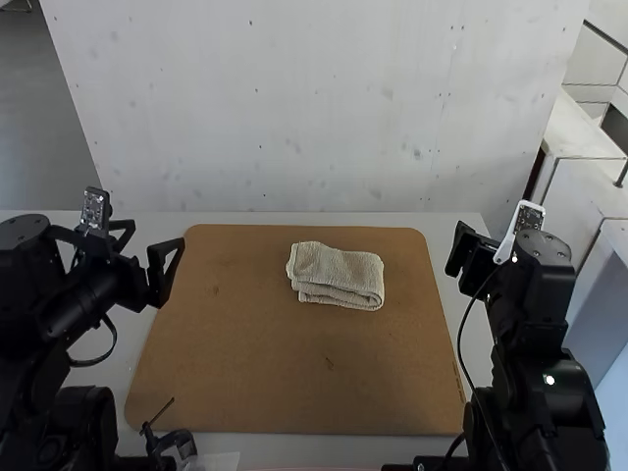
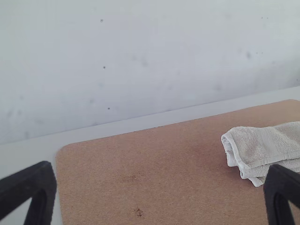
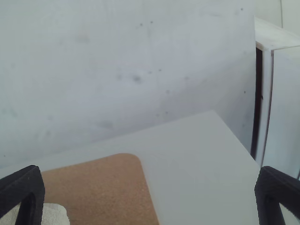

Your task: Fold the towel.

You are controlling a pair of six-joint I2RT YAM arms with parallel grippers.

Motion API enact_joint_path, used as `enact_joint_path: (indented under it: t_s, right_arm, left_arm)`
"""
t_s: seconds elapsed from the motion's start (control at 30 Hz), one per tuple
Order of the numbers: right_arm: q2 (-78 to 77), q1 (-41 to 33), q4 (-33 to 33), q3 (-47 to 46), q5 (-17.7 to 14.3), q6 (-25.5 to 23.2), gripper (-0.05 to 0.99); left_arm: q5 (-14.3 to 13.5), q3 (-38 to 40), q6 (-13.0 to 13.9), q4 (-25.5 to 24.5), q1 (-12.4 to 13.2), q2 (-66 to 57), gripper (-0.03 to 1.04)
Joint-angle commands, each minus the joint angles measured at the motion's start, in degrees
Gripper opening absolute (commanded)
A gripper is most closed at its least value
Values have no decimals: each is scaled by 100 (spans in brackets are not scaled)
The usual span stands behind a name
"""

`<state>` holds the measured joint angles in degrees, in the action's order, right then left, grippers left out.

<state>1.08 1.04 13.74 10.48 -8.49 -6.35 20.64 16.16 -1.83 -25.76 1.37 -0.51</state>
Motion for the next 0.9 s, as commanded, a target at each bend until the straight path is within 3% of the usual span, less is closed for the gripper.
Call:
enact_joint_path:
  t_s: [0.0, 0.13, 0.4, 0.5, 0.67, 0.77, 0.87]
  right_arm:
    - [-47, 90, -64, 121, -135, 64, 97]
    - [-29, 116, -3, 138, -162, 125, 97]
    - [59, 160, 560, 103, -170, 292, 97]
    - [94, 160, 621, 59, -179, 283, 97]
    - [68, 142, 367, 279, -118, 292, 97]
    - [68, 107, 727, 543, -74, 292, 97]
    - [68, 98, 1474, 683, 172, 231, 97]
  left_arm:
    - [-403, 36, 244, 27, -22, 25, 99]
    - [-1036, 18, 341, 27, -66, 16, 99]
    - [-1212, 54, 367, -210, -58, 16, 99]
    - [-1476, 54, 367, -210, -58, 25, 99]
    - [-1537, 54, 358, -219, -66, 25, 99]
    - [-1634, 54, 358, -219, -66, 25, 99]
    - [-1678, 54, 367, -219, -66, 25, 99]
